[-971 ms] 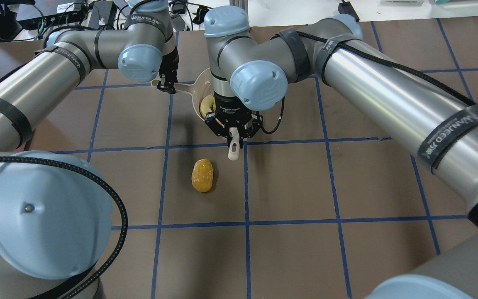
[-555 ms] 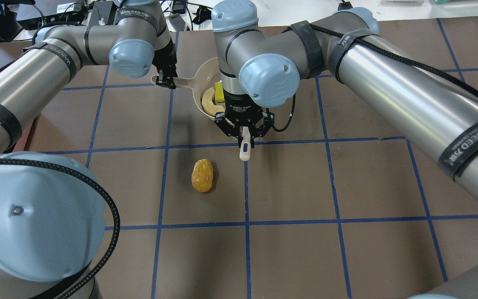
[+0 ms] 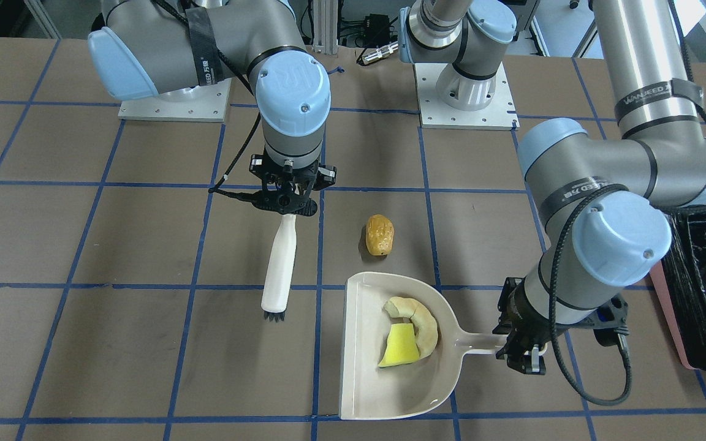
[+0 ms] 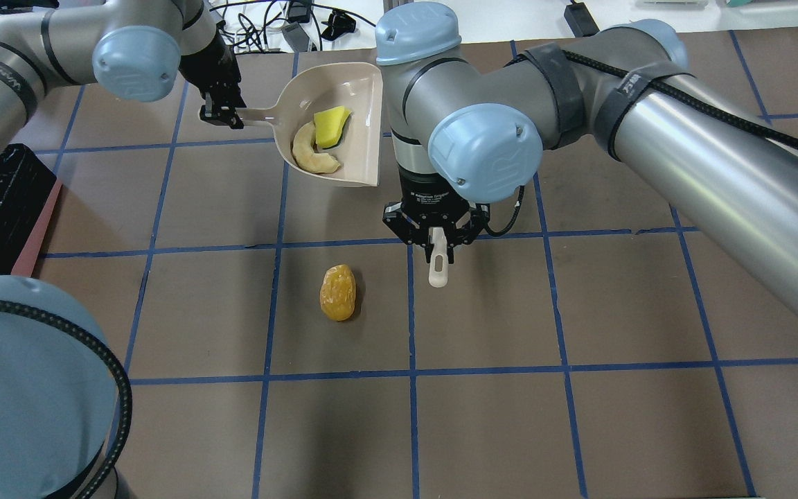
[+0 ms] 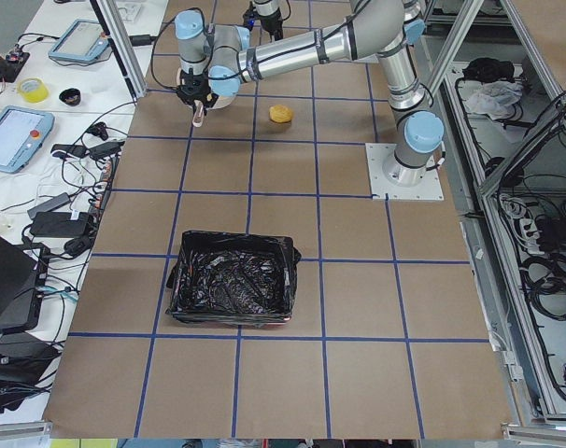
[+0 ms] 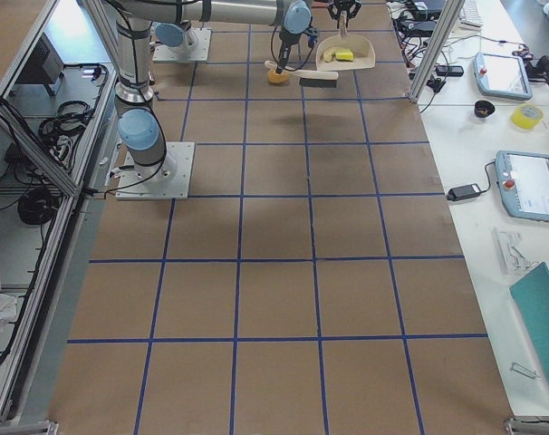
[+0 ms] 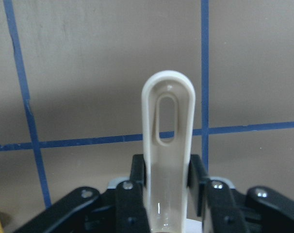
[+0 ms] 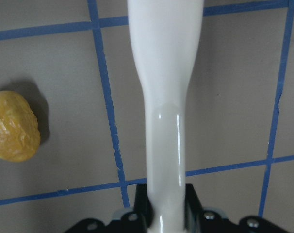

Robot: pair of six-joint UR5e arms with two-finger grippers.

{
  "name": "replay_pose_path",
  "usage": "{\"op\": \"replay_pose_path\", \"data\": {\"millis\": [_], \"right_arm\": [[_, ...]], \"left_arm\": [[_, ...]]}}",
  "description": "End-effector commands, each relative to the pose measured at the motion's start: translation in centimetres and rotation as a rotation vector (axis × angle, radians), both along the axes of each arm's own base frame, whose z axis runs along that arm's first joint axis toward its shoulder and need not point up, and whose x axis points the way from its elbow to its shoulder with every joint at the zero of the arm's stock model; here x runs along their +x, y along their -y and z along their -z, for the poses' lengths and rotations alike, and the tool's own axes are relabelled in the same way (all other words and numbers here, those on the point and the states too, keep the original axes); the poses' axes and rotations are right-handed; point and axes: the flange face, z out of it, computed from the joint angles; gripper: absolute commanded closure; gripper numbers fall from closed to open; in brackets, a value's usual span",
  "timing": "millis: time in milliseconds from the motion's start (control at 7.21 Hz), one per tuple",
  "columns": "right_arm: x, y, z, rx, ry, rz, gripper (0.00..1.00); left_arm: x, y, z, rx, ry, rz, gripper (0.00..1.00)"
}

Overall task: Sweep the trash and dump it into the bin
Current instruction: 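Move the dustpan toward the potato while the right gripper positions the brush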

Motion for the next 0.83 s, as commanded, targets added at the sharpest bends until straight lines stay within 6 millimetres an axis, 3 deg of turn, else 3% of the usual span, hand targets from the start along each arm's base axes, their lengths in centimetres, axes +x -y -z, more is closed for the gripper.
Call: {"op": "replay_pose_path", "data": {"millis": [0, 278, 416, 694], "right_arm": [[1.4, -2.1, -1.0, 0.034, 0.05, 0.071, 1.0], [3.0, -5.2, 1.1, 0.086, 0.026, 0.039, 1.0], [3.3, -6.3, 2.5, 0.101, 0.003, 0.06, 1.0], [4.1, -7.2, 2.9, 0.103, -0.022, 0.092, 1.0]], "left_arm": [[2.4, -2.4, -1.0, 0.06, 0.019, 0.062, 1.0], [4.3, -6.0, 1.8, 0.131, 0.141, 0.123, 1.0], [6.7, -7.4, 2.8, 0.138, 0.142, 0.081, 1.0], [9.7, -11.3, 4.2, 0.202, 0.191, 0.033, 1.0]]}}
